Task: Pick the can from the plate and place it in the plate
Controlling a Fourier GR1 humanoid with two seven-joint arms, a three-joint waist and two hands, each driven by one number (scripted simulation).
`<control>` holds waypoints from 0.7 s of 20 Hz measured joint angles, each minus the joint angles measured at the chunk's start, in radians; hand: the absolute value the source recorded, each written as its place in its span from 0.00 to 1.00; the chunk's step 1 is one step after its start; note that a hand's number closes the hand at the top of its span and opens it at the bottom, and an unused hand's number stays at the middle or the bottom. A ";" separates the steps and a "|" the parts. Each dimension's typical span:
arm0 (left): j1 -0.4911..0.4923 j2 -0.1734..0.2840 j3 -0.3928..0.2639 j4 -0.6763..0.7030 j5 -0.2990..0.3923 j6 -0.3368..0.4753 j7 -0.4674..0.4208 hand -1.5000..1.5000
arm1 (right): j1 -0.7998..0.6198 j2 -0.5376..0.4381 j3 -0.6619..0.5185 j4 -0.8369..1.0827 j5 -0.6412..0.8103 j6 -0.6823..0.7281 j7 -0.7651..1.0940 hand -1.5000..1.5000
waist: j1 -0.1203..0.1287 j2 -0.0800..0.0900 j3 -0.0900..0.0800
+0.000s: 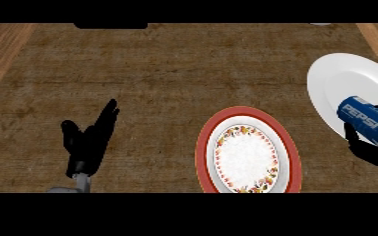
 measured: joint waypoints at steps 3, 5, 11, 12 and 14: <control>-0.012 -0.001 0.005 0.013 0.004 -0.014 -0.005 0.50 | -0.128 -0.015 -0.067 0.203 -0.056 0.043 -0.089 1.00 | 0.008 0.001 0.000; -0.012 -0.003 0.005 0.005 0.003 -0.013 0.006 0.50 | -0.196 -0.030 -0.114 0.338 -0.095 0.085 -0.164 1.00 | 0.010 0.001 0.000; -0.021 -0.012 -0.002 0.004 -0.007 -0.018 0.009 0.50 | -0.423 -0.075 -0.204 0.746 -0.135 0.178 -0.368 1.00 | 0.021 0.005 0.000; -0.014 -0.011 -0.002 -0.008 -0.008 -0.017 0.013 0.50 | -0.455 -0.078 -0.215 0.813 -0.136 0.188 -0.405 1.00 | 0.022 0.005 -0.001; -0.022 -0.017 -0.004 0.000 -0.013 -0.015 0.015 0.50 | -0.510 -0.103 -0.217 0.927 -0.120 0.209 -0.411 1.00 | 0.028 0.008 -0.001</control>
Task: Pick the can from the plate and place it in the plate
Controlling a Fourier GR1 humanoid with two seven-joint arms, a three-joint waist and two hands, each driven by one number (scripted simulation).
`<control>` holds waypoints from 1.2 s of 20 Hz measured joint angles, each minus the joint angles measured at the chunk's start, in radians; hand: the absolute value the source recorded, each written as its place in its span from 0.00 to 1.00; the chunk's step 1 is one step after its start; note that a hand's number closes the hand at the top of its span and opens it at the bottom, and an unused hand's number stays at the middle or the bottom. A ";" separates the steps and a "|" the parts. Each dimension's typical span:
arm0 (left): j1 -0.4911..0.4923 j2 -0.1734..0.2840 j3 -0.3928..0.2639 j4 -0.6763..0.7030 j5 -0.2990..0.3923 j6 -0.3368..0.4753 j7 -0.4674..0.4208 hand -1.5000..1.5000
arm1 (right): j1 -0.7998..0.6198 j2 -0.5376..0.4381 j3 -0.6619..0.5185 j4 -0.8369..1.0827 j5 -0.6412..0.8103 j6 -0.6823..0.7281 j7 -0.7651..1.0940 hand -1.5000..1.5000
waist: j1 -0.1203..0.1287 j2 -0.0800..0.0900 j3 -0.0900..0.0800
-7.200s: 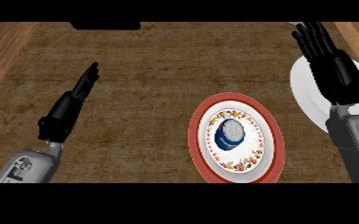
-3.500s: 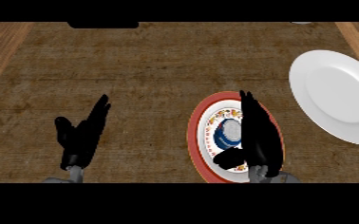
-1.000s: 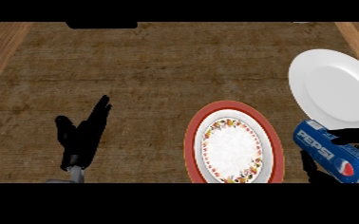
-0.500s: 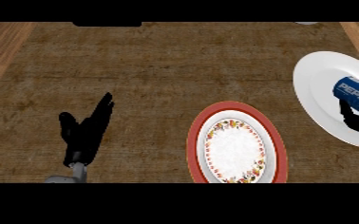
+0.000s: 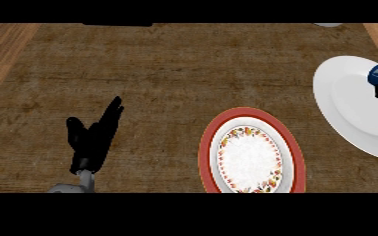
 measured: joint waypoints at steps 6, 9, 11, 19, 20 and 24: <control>-0.018 0.000 0.000 0.008 0.002 -0.018 -0.004 0.50 | -0.101 -0.058 0.095 0.248 0.124 0.081 0.055 0.00 | 0.025 0.010 0.001; -0.023 -0.002 0.000 0.016 0.005 -0.028 -0.015 0.50 | -0.157 -0.050 0.106 0.347 0.140 0.134 0.013 0.00 | 0.030 0.012 0.003; -0.024 0.002 0.005 0.015 0.007 -0.031 -0.007 0.50 | -0.189 -0.043 0.098 0.398 0.133 0.178 -0.026 0.00 | 0.029 0.012 0.004; -0.010 -0.007 0.007 0.013 -0.006 -0.018 -0.021 0.50 | -0.262 -0.047 -0.045 0.515 0.001 0.315 -0.203 0.00 | 0.014 0.009 0.006; -0.007 -0.003 0.012 0.009 -0.001 -0.023 -0.018 0.50 | -0.262 -0.055 -0.066 0.531 -0.017 0.332 -0.217 0.00 | 0.012 0.009 0.005; -0.009 0.000 0.017 0.011 0.001 -0.026 -0.006 0.50 | -0.256 -0.107 -0.120 0.594 -0.064 0.437 -0.237 0.00 | 0.006 0.008 0.005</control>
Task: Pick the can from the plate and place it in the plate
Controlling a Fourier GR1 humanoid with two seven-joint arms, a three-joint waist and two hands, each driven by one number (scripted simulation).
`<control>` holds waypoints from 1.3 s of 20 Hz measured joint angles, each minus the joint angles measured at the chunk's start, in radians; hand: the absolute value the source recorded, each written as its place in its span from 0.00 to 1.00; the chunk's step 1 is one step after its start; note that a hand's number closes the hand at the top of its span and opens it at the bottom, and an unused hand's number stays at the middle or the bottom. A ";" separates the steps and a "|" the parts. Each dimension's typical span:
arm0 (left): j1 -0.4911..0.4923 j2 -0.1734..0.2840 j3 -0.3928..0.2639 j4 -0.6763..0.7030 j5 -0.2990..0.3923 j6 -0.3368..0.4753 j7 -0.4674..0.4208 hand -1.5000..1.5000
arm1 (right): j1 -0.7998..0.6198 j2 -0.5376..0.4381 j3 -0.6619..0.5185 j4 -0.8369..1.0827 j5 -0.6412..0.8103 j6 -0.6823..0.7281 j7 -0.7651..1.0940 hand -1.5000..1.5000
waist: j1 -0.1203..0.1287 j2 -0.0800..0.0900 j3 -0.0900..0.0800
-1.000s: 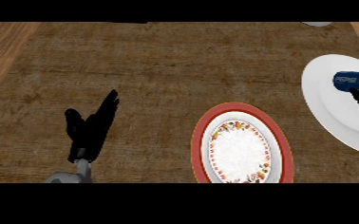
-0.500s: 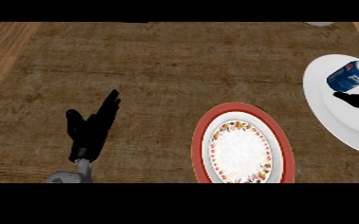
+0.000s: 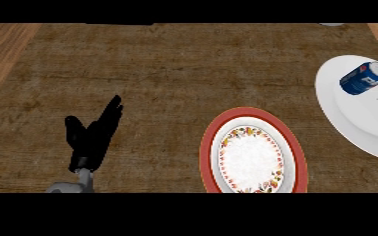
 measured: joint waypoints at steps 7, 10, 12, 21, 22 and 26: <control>0.018 -0.007 0.003 -0.013 -0.007 0.008 -0.007 0.50 | 0.085 -0.102 -0.023 0.052 -0.024 0.281 -0.043 0.00 | -0.015 -0.005 -0.001; 0.023 0.000 0.011 -0.012 -0.002 0.000 -0.009 0.50 | 0.128 -0.127 -0.011 0.048 -0.013 0.330 -0.042 0.00 | -0.018 -0.006 -0.001; 0.026 0.001 0.018 -0.015 0.004 -0.003 -0.007 0.50 | 0.170 -0.138 -0.002 0.036 -0.005 0.351 -0.056 0.00 | -0.023 -0.007 -0.001; 0.033 -0.009 0.022 -0.005 -0.011 0.007 -0.021 0.50 | 0.311 -0.182 0.043 -0.014 0.043 0.340 -0.122 0.00 | -0.034 -0.013 -0.001; 0.031 -0.012 0.021 -0.010 -0.012 0.012 -0.011 0.50 | 0.328 -0.184 0.048 -0.018 0.048 0.337 -0.131 0.00 | -0.036 -0.014 -0.001; 0.030 -0.019 0.019 -0.006 -0.018 0.016 -0.012 0.50 | 0.375 -0.181 0.059 -0.032 0.058 0.320 -0.159 0.00 | -0.039 -0.016 -0.001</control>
